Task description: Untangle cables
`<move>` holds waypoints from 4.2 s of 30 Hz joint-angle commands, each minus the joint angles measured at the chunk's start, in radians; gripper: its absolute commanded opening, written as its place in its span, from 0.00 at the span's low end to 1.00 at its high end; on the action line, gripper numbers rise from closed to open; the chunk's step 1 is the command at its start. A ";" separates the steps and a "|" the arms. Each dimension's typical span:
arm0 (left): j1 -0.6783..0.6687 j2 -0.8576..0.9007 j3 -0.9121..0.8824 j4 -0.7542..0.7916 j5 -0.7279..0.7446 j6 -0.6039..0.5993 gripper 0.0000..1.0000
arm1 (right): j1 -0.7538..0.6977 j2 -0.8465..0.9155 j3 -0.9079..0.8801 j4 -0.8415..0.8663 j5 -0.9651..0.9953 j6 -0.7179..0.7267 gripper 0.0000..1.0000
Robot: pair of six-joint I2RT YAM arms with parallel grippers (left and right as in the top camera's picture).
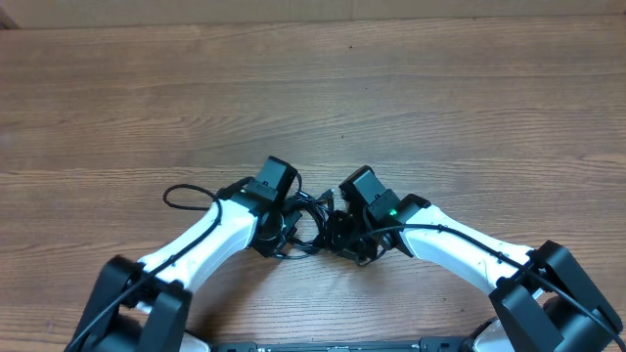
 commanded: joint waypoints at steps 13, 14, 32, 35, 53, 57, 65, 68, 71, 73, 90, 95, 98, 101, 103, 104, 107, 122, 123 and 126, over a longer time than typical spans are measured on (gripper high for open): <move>0.018 -0.388 0.000 0.011 -0.115 0.498 0.04 | 0.000 -0.300 0.001 -0.106 -0.142 -0.179 0.20; 0.018 -0.401 0.000 0.011 -0.123 0.505 0.04 | 0.000 -0.347 0.001 -0.127 -0.104 -0.169 0.20; 0.017 -0.480 0.001 0.087 -0.185 0.636 0.04 | 0.002 -0.501 0.000 -0.011 0.194 0.082 0.52; 0.017 -0.480 0.003 0.091 -0.215 0.636 0.04 | 0.002 -0.485 0.000 -0.013 0.239 0.169 0.48; -0.061 -0.487 0.092 -0.004 -0.334 0.616 0.04 | 0.025 -0.349 0.000 0.127 0.253 0.304 0.41; -0.134 -0.487 0.095 -0.003 -0.429 0.586 0.04 | 0.053 -0.347 0.000 0.139 0.274 0.351 0.41; -0.210 -0.488 0.107 -0.005 -0.518 0.533 0.04 | 0.112 -0.257 0.000 0.133 0.334 0.504 0.35; -0.215 -0.491 0.125 -0.008 -0.510 0.525 0.04 | 0.125 -0.203 0.000 0.132 0.331 0.543 0.33; -0.215 -0.492 0.143 -0.008 -0.486 0.522 0.04 | 0.129 -0.148 0.000 0.135 0.335 0.547 0.31; -0.215 -0.492 0.148 -0.008 -0.476 0.522 0.04 | 0.129 -0.121 0.000 0.135 0.335 0.547 0.31; -0.177 -0.553 0.161 -0.004 -0.439 0.459 0.04 | 0.129 -0.061 0.000 0.044 0.357 0.546 0.33; -0.177 -0.547 0.161 -0.049 -0.441 0.459 0.13 | 0.129 -0.061 0.000 0.036 0.357 0.546 0.33; -0.177 -0.537 0.160 -0.097 -0.452 0.459 0.15 | 0.129 -0.061 0.000 0.035 0.362 0.527 0.38; -0.177 -0.521 0.160 -0.154 -0.454 0.458 0.19 | 0.129 -0.061 0.000 0.021 0.380 0.528 0.42; -0.177 -0.508 0.160 -0.199 -0.454 0.431 0.24 | 0.129 -0.061 0.000 0.013 0.381 0.528 0.45; -0.177 -0.499 0.159 -0.225 -0.455 0.408 0.25 | 0.129 -0.061 0.000 0.010 0.383 0.528 0.47; -0.177 -0.460 0.159 -0.311 -0.467 0.317 0.31 | 0.129 -0.061 0.000 0.001 0.401 0.528 0.52; 0.045 -0.198 0.158 -0.272 -0.136 0.577 0.48 | 0.129 -0.061 0.000 -0.047 0.431 0.528 0.83; 0.053 -0.180 0.158 -0.266 -0.114 0.613 0.49 | 0.129 -0.061 0.000 -0.047 0.434 0.528 0.84; 0.057 -0.131 0.158 -0.265 -0.115 0.637 0.53 | 0.129 -0.061 0.000 -0.048 0.447 0.528 0.88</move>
